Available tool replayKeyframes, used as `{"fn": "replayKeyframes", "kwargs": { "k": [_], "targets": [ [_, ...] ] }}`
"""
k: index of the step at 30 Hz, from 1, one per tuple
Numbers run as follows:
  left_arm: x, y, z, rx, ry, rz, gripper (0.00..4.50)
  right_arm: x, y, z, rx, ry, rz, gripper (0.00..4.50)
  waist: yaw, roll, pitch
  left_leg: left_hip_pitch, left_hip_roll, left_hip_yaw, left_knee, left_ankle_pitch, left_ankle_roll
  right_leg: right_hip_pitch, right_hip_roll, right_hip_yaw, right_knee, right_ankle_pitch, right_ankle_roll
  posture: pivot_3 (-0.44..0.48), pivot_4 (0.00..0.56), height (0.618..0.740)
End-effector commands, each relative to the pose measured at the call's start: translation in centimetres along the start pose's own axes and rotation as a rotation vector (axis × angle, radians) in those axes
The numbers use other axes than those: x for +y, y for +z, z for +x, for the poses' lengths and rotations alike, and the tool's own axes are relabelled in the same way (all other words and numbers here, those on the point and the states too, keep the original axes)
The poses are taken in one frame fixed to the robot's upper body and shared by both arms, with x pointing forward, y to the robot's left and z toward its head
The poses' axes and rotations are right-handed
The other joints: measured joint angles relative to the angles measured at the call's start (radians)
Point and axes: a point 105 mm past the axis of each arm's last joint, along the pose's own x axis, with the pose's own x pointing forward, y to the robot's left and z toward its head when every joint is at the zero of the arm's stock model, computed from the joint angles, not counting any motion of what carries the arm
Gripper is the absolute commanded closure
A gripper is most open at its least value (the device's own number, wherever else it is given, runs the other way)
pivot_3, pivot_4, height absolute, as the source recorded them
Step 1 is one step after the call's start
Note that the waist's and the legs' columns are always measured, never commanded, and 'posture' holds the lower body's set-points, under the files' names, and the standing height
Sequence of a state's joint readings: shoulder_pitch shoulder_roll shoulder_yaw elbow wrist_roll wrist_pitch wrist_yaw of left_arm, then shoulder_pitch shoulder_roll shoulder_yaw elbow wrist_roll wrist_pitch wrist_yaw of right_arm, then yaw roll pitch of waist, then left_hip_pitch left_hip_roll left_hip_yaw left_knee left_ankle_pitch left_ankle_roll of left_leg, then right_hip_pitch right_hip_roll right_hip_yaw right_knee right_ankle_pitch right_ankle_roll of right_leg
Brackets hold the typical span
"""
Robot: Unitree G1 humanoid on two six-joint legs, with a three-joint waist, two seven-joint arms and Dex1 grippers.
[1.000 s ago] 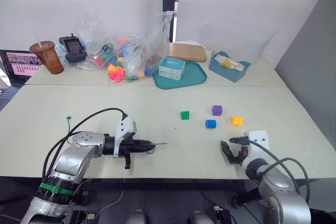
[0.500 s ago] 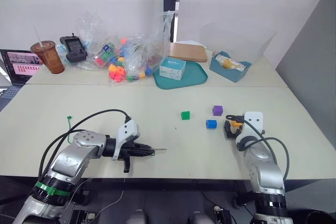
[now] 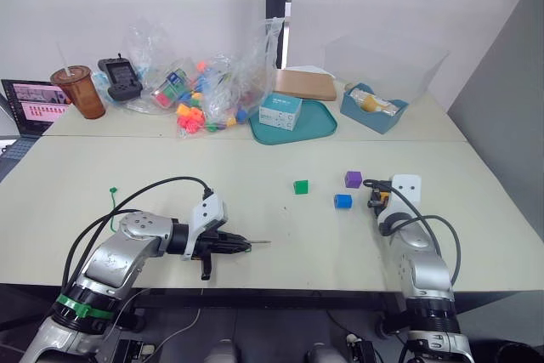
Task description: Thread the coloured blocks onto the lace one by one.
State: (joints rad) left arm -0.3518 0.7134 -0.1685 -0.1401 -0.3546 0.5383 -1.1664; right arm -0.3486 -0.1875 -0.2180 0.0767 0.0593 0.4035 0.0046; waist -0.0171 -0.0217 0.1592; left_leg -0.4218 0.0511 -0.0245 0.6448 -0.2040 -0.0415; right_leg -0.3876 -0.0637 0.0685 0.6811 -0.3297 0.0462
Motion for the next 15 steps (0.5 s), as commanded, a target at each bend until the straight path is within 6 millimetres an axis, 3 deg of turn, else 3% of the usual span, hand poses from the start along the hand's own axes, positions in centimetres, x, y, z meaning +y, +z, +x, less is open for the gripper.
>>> {"fn": "replayKeyframes", "kwargs": {
  "k": [1, 4, 5, 8, 11, 13, 15],
  "targets": [
    [0.2, 0.5, -0.1, -0.006, 0.007, 0.038, 4.50, -0.7, 2.3, -1.6, -0.101, -0.036, 0.039, 3.28, 0.001, 0.000, 0.000, 0.000, 0.000, 0.000, 0.000, 0.000, 0.000, 0.000, 0.000, 0.000, 0.000, 0.000, 0.000, 0.000, 0.150, 0.740],
    [0.3, 0.5, -0.2, -0.002, 0.004, 0.040, 4.50, 0.1, 4.3, -3.4, -0.184, -0.019, 0.043, 3.28, -0.001, 0.000, 0.000, -0.001, 0.000, 0.000, 0.000, 0.000, 0.000, -0.001, 0.000, 0.000, 0.000, 0.000, 0.000, 0.000, 0.150, 0.740],
    [0.4, 0.5, -0.2, 0.000, 0.002, 0.042, 4.50, 1.2, 5.6, -5.0, -0.239, 0.023, 0.034, 3.28, -0.001, 0.000, 0.000, -0.001, 0.000, 0.000, 0.000, 0.000, 0.000, -0.001, 0.000, 0.000, 0.000, 0.000, 0.000, 0.000, 0.150, 0.740],
    [0.6, 0.5, -0.2, 0.002, -0.001, 0.044, 4.50, 6.8, 8.2, -10.2, -0.328, 0.320, 0.067, 3.28, -0.004, 0.001, 0.000, -0.001, 0.000, -0.001, -0.002, 0.000, 0.000, -0.002, 0.001, 0.000, 0.000, 0.000, 0.000, 0.000, 0.150, 0.740],
    [0.7, 0.5, -0.2, -0.002, -0.008, 0.037, 4.50, 11.2, 6.4, -13.5, -0.211, 0.587, 0.089, 3.28, -0.011, 0.001, 0.000, -0.001, 0.001, -0.002, -0.002, 0.000, 0.000, -0.001, 0.002, 0.000, 0.000, 0.000, 0.000, 0.000, 0.150, 0.740],
    [0.7, 0.5, -0.2, 0.001, -0.010, 0.039, 4.50, 12.8, 5.1, -14.5, -0.138, 0.660, 0.091, 3.28, -0.012, 0.001, 0.000, -0.001, 0.001, -0.002, -0.002, 0.000, 0.000, 0.000, 0.002, 0.001, -0.001, 0.000, 0.000, 0.000, 0.150, 0.740],
    [0.8, 0.6, -0.2, 0.003, -0.012, 0.045, 4.50, 14.1, 2.3, -14.5, -0.033, 0.684, 0.003, 3.28, -0.008, 0.001, 0.000, -0.001, 0.001, -0.002, -0.001, 0.000, 0.000, 0.000, 0.002, 0.000, -0.001, 0.000, 0.000, 0.000, 0.150, 0.740]
  ]
}}
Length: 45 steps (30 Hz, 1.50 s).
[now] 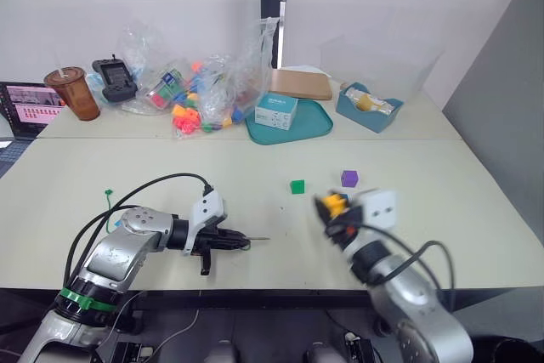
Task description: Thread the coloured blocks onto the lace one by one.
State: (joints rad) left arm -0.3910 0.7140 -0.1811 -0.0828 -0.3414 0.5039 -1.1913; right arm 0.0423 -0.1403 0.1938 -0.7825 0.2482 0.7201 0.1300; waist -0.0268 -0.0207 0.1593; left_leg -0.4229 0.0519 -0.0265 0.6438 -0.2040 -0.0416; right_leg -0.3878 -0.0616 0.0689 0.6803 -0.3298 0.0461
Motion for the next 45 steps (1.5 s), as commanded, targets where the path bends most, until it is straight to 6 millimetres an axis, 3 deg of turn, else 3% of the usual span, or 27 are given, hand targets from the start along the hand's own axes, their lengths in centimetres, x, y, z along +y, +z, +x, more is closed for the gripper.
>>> {"fn": "replayKeyframes", "kwargs": {
  "k": [1, 9, 11, 13, 20, 22, 24, 28, 31, 35, 44, 45],
  "targets": [
    [0.0, 0.5, -0.1, -0.003, -0.007, 0.028, 4.50, 1.6, -2.9, 0.3, 0.137, 0.043, -0.066, 3.28, 0.002, 0.000, 0.000, 0.000, 0.000, 0.000, 0.000, 0.000, 0.000, 0.000, 0.000, 0.000, 0.000, 0.000, 0.000, 0.000, 0.150, 0.740],
    [-0.3, 0.3, -0.4, 0.012, -0.015, 0.028, 4.50, 1.0, -6.9, 2.0, 0.257, -0.083, -0.092, 3.28, 0.001, 0.000, 0.000, 0.000, 0.000, 0.000, 0.000, 0.000, 0.000, -0.001, 0.000, 0.000, 0.000, 0.000, -0.001, 0.000, 0.150, 0.740],
    [-0.3, 0.3, -0.5, 0.015, -0.016, 0.026, 4.50, 1.1, -6.9, 2.2, 0.239, -0.097, -0.075, 3.28, -0.003, 0.000, 0.000, 0.001, 0.000, 0.000, 0.000, 0.000, 0.000, 0.000, 0.001, 0.000, 0.001, 0.000, -0.001, 0.000, 0.150, 0.740],
    [-0.4, 0.3, -0.6, 0.017, -0.017, 0.025, 4.50, 1.0, -6.2, 2.1, 0.196, -0.103, -0.061, 2.23, -0.006, 0.000, 0.000, 0.001, 0.000, 0.000, 0.000, 0.000, 0.000, 0.000, 0.001, 0.000, 0.001, 0.000, -0.001, 0.000, 0.150, 0.740],
    [-0.4, 0.1, -0.8, 0.030, -0.015, 0.024, 4.50, 0.4, -0.2, 1.0, 0.040, 0.032, -0.011, 0.02, -0.003, 0.000, 0.000, 0.000, 0.000, 0.000, 0.000, 0.000, 0.000, 0.000, 0.000, 0.000, 0.000, 0.000, -0.001, 0.000, 0.150, 0.740],
    [-0.5, 0.2, -0.7, 0.028, -0.017, 0.025, 4.50, 0.3, 1.6, 0.6, 0.022, 0.139, -0.033, 0.02, -0.003, 0.000, 0.000, 0.000, 0.000, 0.000, 0.000, 0.000, 0.000, 0.000, 0.000, 0.000, 0.001, 0.000, -0.001, 0.000, 0.150, 0.740],
    [-0.9, 0.5, -0.5, 0.030, -0.019, 0.034, 4.50, 1.4, 2.7, -0.2, 0.068, 0.393, -0.060, 0.02, -0.002, 0.000, 0.000, 0.000, 0.000, -0.001, 0.000, 0.000, 0.000, 0.000, 0.001, 0.000, 0.001, 0.000, -0.001, 0.000, 0.150, 0.740],
    [-1.5, 0.7, -0.2, 0.033, -0.018, 0.029, 4.50, 2.3, 2.7, -2.3, 0.236, 0.789, -0.134, 0.02, -0.001, 0.000, 0.000, 0.000, 0.000, -0.001, 0.000, 0.000, 0.000, 0.001, 0.001, 0.000, -0.001, 0.000, -0.001, 0.000, 0.150, 0.740],
    [-1.9, 0.5, 0.0, 0.043, -0.009, 0.036, 4.50, 0.3, 1.9, -0.6, 0.330, 0.874, -0.285, 0.02, -0.005, 0.000, 0.000, 0.000, 0.000, -0.001, 0.000, 0.000, 0.000, 0.001, 0.001, 0.000, -0.001, 0.000, -0.001, 0.000, 0.150, 0.740],
    [-2.4, 0.6, 0.1, 0.036, 0.005, 0.027, 4.50, -2.6, -0.6, 1.8, 0.418, 0.977, -0.579, 0.02, -0.012, -0.001, 0.000, 0.001, 0.000, 0.000, 0.002, 0.000, 0.000, 0.001, 0.000, 0.001, -0.001, 0.000, -0.001, 0.000, 0.150, 0.740],
    [-3.3, 0.4, 0.3, 0.044, 0.022, 0.012, 4.50, -3.4, -3.2, 3.4, 0.454, 1.131, -0.710, 0.02, -0.007, -0.001, 0.000, -0.001, 0.000, 0.000, 0.003, 0.000, 0.000, 0.000, 0.000, 0.001, -0.001, -0.001, 0.000, 0.000, 0.150, 0.740],
    [-3.3, 0.4, 0.4, 0.048, 0.034, 0.009, 4.50, -3.4, -3.3, 3.6, 0.449, 1.123, -0.702, 0.26, -0.007, -0.001, 0.000, -0.001, 0.000, 0.000, 0.003, 0.000, 0.000, 0.001, 0.000, 0.001, -0.001, -0.001, 0.000, 0.000, 0.150, 0.740]
  ]
}}
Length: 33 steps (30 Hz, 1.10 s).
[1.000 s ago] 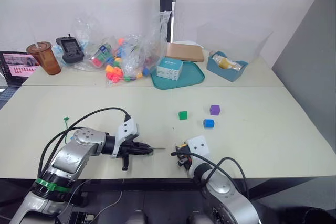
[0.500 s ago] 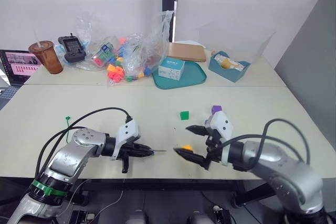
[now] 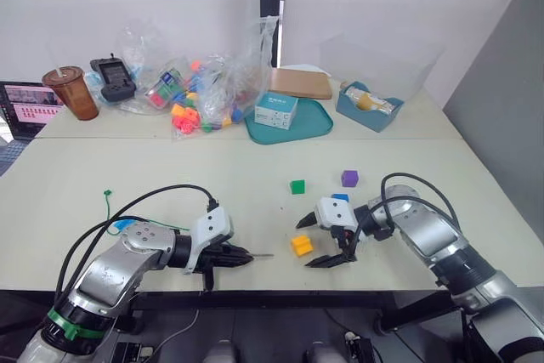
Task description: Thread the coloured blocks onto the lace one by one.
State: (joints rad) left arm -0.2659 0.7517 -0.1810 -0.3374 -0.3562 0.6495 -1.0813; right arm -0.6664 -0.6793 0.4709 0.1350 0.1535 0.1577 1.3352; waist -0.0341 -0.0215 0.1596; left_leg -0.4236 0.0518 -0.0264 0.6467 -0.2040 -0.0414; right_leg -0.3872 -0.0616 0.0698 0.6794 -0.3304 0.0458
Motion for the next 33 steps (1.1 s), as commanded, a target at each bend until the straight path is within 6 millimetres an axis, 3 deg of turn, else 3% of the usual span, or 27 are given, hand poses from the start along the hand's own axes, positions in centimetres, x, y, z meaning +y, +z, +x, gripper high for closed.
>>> {"fn": "replayKeyframes", "kwargs": {
  "k": [1, 9, 15, 25, 33],
  "targets": [
    [-0.2, 0.8, 0.0, -0.005, 0.028, 0.020, 4.50, -0.5, 0.1, 0.5, -0.014, -0.012, -0.030, 0.54, 0.000, 0.000, 0.000, 0.000, 0.000, 0.000, 0.000, 0.000, 0.000, 0.000, 0.000, 0.000, 0.000, 0.000, 0.000, 0.000, 0.150, 0.740],
    [0.2, 1.4, 1.1, 0.001, 0.072, 0.033, 4.50, -0.2, 0.0, 0.8, -0.045, -0.043, 0.024, 3.15, 0.011, 0.000, 0.000, 0.000, 0.000, 0.000, 0.001, 0.000, 0.000, 0.000, 0.000, 0.000, 0.001, 0.000, 0.000, 0.000, 0.150, 0.740],
    [0.4, 1.9, 2.4, -0.035, 0.087, 0.046, 4.50, 0.2, 0.0, 1.4, -0.024, -0.082, 0.058, 3.15, 0.015, 0.000, 0.000, 0.001, 0.000, 0.000, 0.001, 0.000, 0.000, 0.000, 0.000, 0.000, 0.001, 0.000, 0.000, 0.000, 0.150, 0.740],
    [0.7, 3.0, 2.8, -0.066, 0.070, 0.063, 4.50, 0.3, 0.0, 1.5, -0.006, -0.086, 0.050, 3.15, 0.014, 0.000, 0.000, 0.001, 0.000, 0.000, 0.001, 0.000, 0.000, 0.000, 0.000, 0.000, 0.002, 0.000, 0.000, 0.000, 0.150, 0.740],
    [0.3, 2.5, 3.0, -0.040, 0.032, 0.075, 4.50, 0.2, 0.3, 1.8, -0.012, -0.093, 0.050, 3.15, 0.014, 0.000, 0.000, 0.001, 0.000, 0.000, 0.001, 0.000, 0.000, 0.000, 0.000, 0.000, 0.002, 0.000, 0.000, 0.000, 0.150, 0.740]
  ]
}}
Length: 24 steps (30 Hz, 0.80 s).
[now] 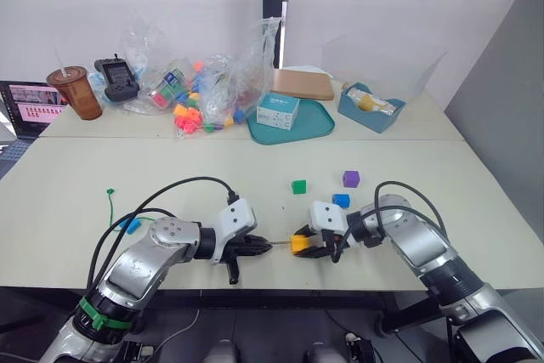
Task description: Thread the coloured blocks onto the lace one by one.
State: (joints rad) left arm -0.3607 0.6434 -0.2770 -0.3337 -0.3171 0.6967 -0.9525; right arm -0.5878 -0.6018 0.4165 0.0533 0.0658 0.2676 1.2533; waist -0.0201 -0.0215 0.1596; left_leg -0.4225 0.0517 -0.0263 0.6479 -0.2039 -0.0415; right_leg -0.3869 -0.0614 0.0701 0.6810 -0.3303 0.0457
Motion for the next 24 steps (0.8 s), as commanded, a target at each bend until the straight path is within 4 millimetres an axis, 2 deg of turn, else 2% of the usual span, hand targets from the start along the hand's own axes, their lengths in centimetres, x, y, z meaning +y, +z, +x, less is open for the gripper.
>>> {"fn": "replayKeyframes", "kwargs": {
  "k": [1, 10, 19, 24],
  "targets": [
    [-0.2, 0.5, 0.0, -0.008, -0.016, 0.044, 4.50, 0.2, 0.4, 0.3, -0.009, 0.000, -0.011, 3.15, 0.000, 0.000, 0.000, 0.000, 0.000, 0.000, 0.000, 0.000, 0.000, 0.000, 0.000, 0.000, 0.000, 0.000, 0.000, 0.000, 0.150, 0.740],
    [-0.1, 1.2, 0.8, -0.039, -0.025, 0.054, 4.50, 0.5, 0.7, 0.3, -0.013, 0.012, -0.018, 3.15, 0.002, 0.000, 0.000, 0.000, 0.000, 0.000, 0.000, 0.000, 0.000, 0.000, 0.000, 0.000, 0.000, 0.000, 0.000, 0.000, 0.150, 0.740],
    [-1.1, 1.5, 4.2, -0.058, -0.110, 0.108, 4.50, 0.9, 1.3, 0.6, -0.020, 0.018, -0.025, 3.15, 0.006, 0.000, 0.000, -0.001, 0.000, 0.000, 0.002, 0.000, 0.000, 0.000, 0.000, 0.000, 0.000, 0.000, 0.000, 0.000, 0.150, 0.740],
    [-1.2, 2.6, 5.5, -0.088, -0.139, 0.124, 4.50, 1.1, 1.5, 0.8, -0.016, 0.020, -0.030, 3.15, 0.014, 0.000, 0.000, 0.000, -0.001, 0.000, 0.003, 0.000, 0.000, 0.002, 0.000, -0.001, 0.000, 0.000, 0.000, 0.000, 0.150, 0.740]
  ]
}}
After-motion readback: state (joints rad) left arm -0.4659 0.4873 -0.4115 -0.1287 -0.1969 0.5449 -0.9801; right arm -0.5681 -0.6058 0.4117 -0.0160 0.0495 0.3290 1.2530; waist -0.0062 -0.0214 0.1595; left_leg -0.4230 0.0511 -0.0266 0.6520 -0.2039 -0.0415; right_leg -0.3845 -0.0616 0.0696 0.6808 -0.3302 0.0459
